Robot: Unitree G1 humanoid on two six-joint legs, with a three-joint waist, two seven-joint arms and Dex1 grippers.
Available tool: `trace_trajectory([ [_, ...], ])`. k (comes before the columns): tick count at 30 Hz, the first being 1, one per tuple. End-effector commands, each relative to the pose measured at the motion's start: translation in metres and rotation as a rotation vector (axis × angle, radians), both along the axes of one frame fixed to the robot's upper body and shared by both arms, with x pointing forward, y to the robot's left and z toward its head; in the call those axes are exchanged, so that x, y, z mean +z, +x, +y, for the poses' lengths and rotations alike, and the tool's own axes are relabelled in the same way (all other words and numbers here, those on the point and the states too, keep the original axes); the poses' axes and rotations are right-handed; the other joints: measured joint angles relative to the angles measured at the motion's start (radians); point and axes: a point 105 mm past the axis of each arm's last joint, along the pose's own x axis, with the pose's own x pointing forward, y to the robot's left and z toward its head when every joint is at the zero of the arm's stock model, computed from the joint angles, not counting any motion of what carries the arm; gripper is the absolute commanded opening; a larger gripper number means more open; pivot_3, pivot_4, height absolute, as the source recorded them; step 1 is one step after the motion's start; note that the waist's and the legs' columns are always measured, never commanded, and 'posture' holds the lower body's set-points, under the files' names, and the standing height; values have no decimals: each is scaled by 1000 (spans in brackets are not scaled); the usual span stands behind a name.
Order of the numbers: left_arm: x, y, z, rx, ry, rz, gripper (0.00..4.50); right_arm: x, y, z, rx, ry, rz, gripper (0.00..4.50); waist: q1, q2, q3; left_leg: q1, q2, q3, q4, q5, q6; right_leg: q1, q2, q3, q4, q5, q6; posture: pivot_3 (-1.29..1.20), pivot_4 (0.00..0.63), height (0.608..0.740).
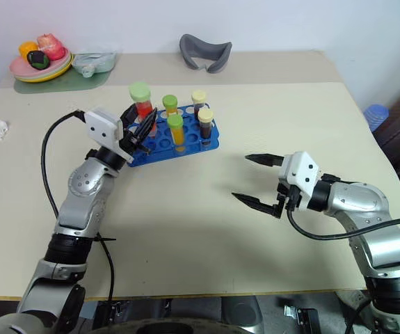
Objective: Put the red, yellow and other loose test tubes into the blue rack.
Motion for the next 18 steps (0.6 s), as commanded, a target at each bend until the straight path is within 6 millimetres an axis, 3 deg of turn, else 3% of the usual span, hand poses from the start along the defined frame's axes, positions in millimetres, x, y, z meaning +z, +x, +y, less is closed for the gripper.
trace_trajectory([
  [1, 1, -4, -1, 0, 12, -19, 1439, 13, -4, 2, 7, -5, -49, 4500, 2, 0, 0, 0, 0, 0, 0, 0, 0, 0, 0, 0, 0, 0, 0, 0, 150, 740],
  [18, -27, 2, 6, 64, 32, 53, 1439, 22, 1, -1, -67, 58, -42, 4500, 2, 0, -1, 0, 0, 0, 0, 0, 0, 1, 0, 0, 0, 0, 0, 0, 150, 740],
])
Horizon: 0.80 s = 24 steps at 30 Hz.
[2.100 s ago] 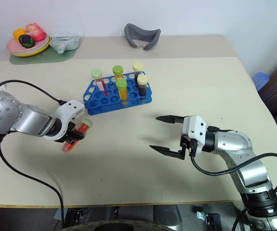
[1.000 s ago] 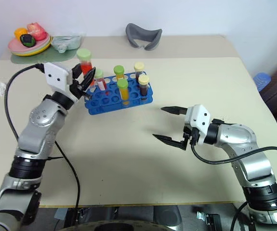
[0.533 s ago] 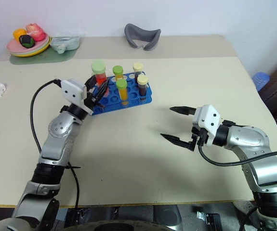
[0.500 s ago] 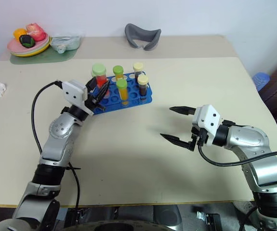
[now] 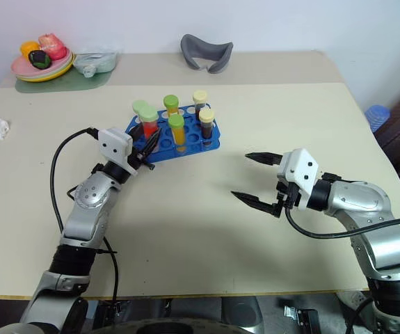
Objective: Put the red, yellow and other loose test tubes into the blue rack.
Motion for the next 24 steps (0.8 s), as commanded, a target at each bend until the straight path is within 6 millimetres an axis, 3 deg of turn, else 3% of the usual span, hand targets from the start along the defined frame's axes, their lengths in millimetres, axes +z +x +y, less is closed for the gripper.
trace_trajectory([
  [1, -2, 6, 5, 33, -3, 2, 1439, 17, 0, 0, -21, 47, -61, 4500, 0, 0, 0, 0, 0, 0, 0, 0, 0, 0, 0, 0, 0, 0, 0, 0, 150, 740],
  [11, -1, 17, 4, 53, -5, -1, 1439, 18, -5, 0, -68, 85, -56, 4500, 0, 0, 0, 1, 0, 0, 0, 0, 0, 1, 0, 0, 0, 0, 0, 0, 150, 740],
  [24, -8, 7, 1, -4, -13, 34, 1439, 17, -6, -2, -91, 88, -62, 4500, -1, 1, -1, 1, 0, 0, 0, 0, 0, 1, 0, 0, 0, 0, 0, 0, 150, 740],
])
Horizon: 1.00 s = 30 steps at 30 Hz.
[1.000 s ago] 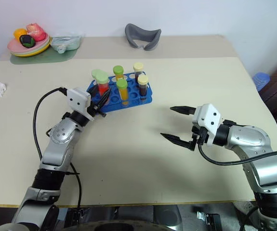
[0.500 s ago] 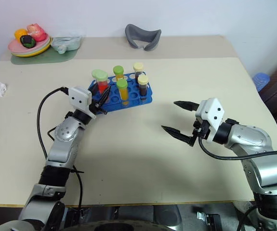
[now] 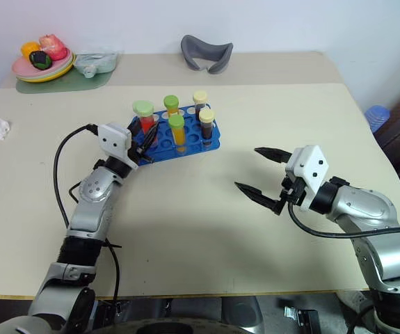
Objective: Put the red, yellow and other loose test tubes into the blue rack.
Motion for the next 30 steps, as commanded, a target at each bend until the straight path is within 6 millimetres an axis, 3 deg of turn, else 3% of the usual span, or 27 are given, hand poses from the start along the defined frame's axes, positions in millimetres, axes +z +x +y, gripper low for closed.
trace_trajectory([
  [1, -8, -5, -3, -24, 6, 36, 1439, 11, -2, 2, 8, 11, -56, 4500, 0, 0, 0, 0, 0, 0, 0, 0, 0, 0, 0, 0, 0, 0, 0, 0, 150, 740],
  [11, -14, -9, -7, -48, 3, 61, 1439, 11, -3, 2, 5, 13, -58, 4500, 2, 0, 0, 0, 0, 0, 0, 0, 0, 0, 0, 0, 0, 0, 0, 0, 150, 740],
  [30, -27, 0, 18, 74, 27, 111, 1439, 8, 1, 1, 8, 14, -62, 4500, -3, 3, -2, 3, 0, 0, 0, 0, 0, 2, 0, 0, 0, 0, 0, 0, 150, 740],
])
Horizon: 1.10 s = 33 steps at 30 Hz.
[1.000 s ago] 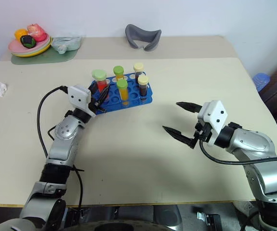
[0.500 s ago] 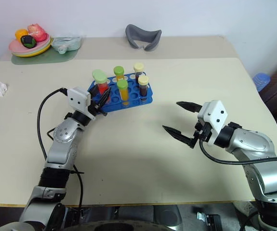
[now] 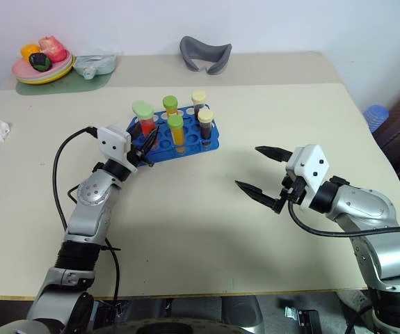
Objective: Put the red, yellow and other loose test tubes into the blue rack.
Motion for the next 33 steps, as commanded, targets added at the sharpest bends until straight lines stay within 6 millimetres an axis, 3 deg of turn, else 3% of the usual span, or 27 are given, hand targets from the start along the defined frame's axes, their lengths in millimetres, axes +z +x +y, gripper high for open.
trace_trajectory([
  [1, -23, 2, 17, 64, 25, 89, 1439, 8, -2, 3, 16, 6, -46, 4500, 0, 0, 0, 0, 0, 0, 0, 0, 0, 0, 0, 0, 0, 0, 0, 0, 150, 740],
  [8, -27, 2, 23, 84, 19, 102, 1439, 8, -2, 3, 20, 5, -46, 4500, -2, 0, 0, 14, 0, 0, -3, -1, 2, 13, 0, 0, -3, 0, 0, 0, 150, 740],
  [16, -31, 2, 26, 88, 1, 124, 1439, 9, -1, 3, 22, 3, -48, 4500, 0, 1, 0, 14, 0, 0, -3, -1, 2, 14, 0, 0, -4, 0, 0, 0, 150, 740],
  [20, -32, 2, 20, 64, 3, 120, 1439, 9, -1, 3, 22, 1, -48, 4500, 0, 1, -1, 14, 0, 0, -3, -1, 2, 14, 0, 0, -4, 0, 0, 0, 150, 740],
  [24, -23, -5, -1, -51, 2, 89, 1439, 10, -2, 3, 20, -3, -49, 4500, 2, 1, -1, 14, 0, 0, -3, -1, 2, 14, 0, 0, -4, 0, 0, 0, 150, 740],
  [33, -25, -16, -1, -111, 54, 115, 1439, 14, -2, 6, 23, -2, -46, 4500, 2, 0, 0, 12, 0, 0, -4, -1, 2, 12, 0, 0, -5, -1, 0, 0, 150, 740],
])
